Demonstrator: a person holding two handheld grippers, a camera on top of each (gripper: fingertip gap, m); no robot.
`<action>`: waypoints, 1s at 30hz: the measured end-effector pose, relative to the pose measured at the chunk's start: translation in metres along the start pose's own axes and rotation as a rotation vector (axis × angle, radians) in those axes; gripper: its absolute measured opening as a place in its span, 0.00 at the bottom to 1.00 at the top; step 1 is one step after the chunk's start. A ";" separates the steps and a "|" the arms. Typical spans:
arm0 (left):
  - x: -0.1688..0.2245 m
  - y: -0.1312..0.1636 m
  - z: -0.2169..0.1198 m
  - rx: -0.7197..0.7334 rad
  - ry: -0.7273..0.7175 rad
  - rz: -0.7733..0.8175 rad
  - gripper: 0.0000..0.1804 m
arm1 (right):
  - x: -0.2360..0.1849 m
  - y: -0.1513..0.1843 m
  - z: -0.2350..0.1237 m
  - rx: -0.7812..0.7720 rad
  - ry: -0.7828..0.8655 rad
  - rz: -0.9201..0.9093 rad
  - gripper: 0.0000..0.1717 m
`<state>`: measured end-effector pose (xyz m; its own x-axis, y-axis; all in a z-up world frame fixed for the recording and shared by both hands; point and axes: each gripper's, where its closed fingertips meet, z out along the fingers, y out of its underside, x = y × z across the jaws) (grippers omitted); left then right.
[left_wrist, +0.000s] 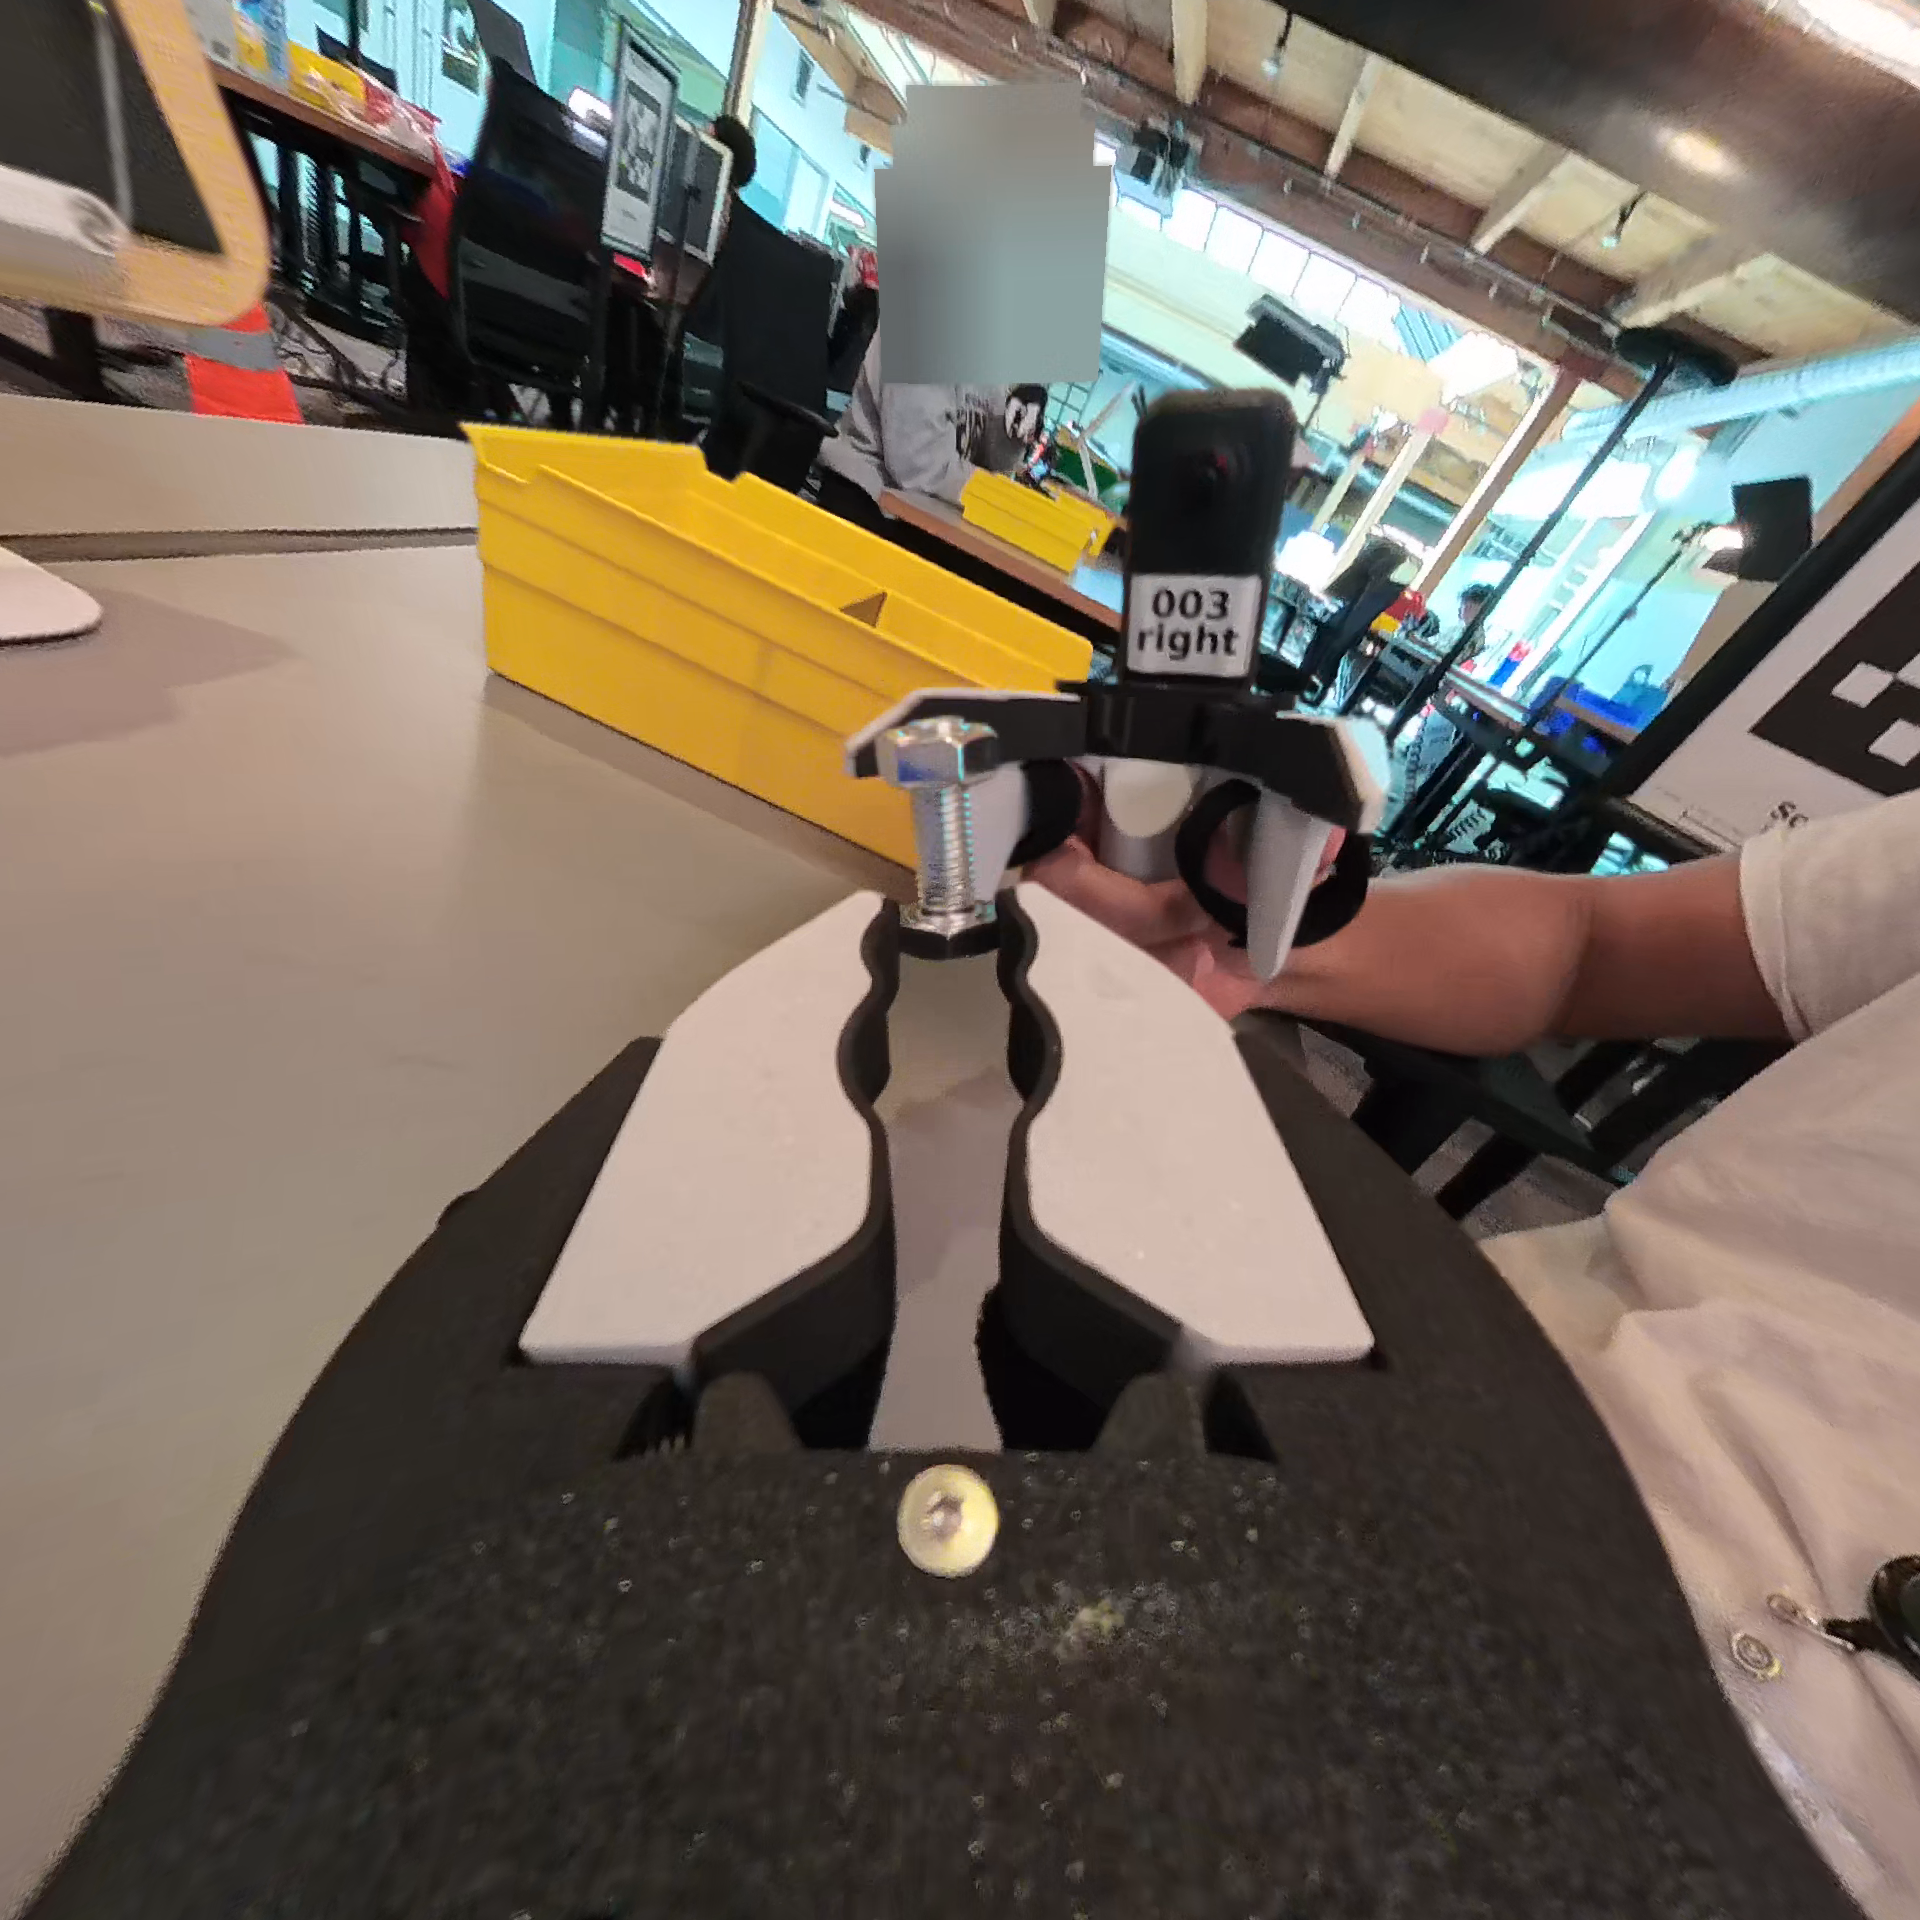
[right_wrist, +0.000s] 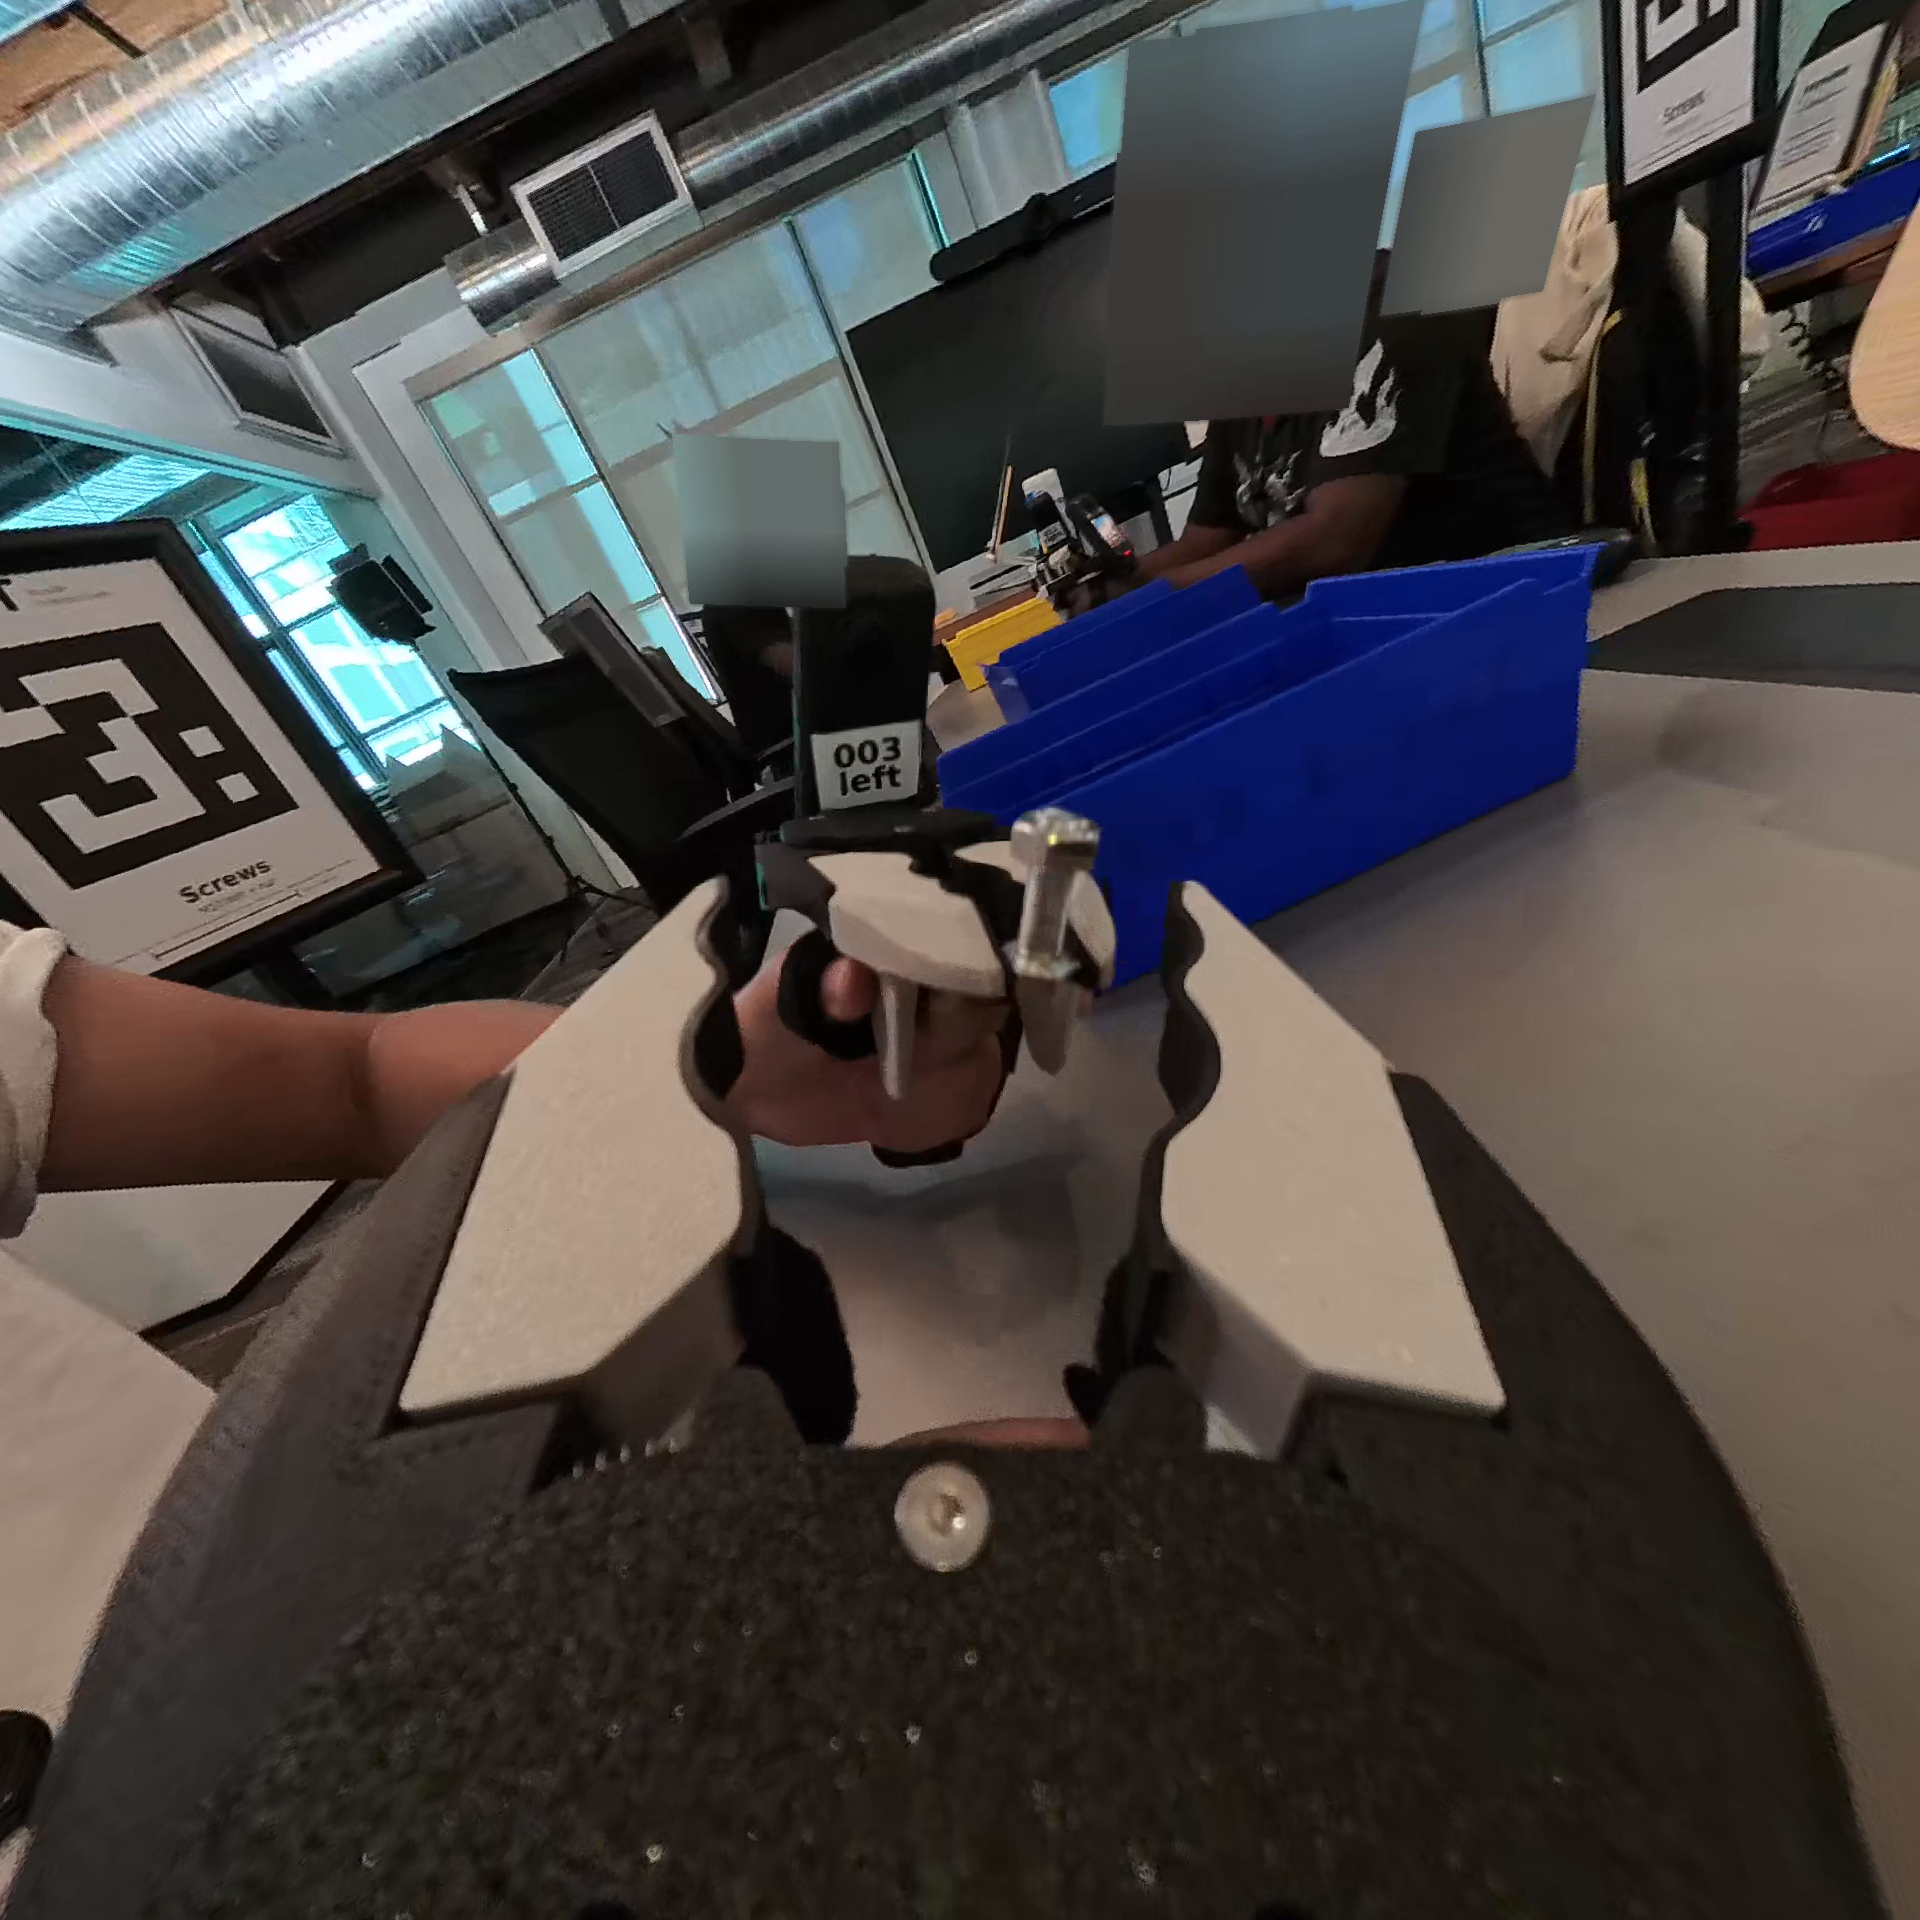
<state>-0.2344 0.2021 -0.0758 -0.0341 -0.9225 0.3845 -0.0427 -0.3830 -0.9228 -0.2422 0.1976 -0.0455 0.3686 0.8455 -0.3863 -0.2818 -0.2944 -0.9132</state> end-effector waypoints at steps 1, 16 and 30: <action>-0.002 -0.002 -0.002 0.010 -0.008 -0.004 0.10 | -0.001 0.001 -0.001 -0.001 -0.006 0.004 0.46; 0.018 0.004 0.010 -0.029 0.027 0.042 0.10 | -0.011 0.002 -0.002 0.007 -0.025 -0.052 0.48; 0.017 0.014 0.020 -0.075 0.022 0.064 0.10 | -0.022 0.007 0.010 -0.027 -0.082 -0.038 0.52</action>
<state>-0.2156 0.1796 -0.0829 -0.0608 -0.9435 0.3259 -0.1139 -0.3178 -0.9413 -0.2614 0.1816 -0.0426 0.3046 0.8895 -0.3406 -0.2445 -0.2726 -0.9305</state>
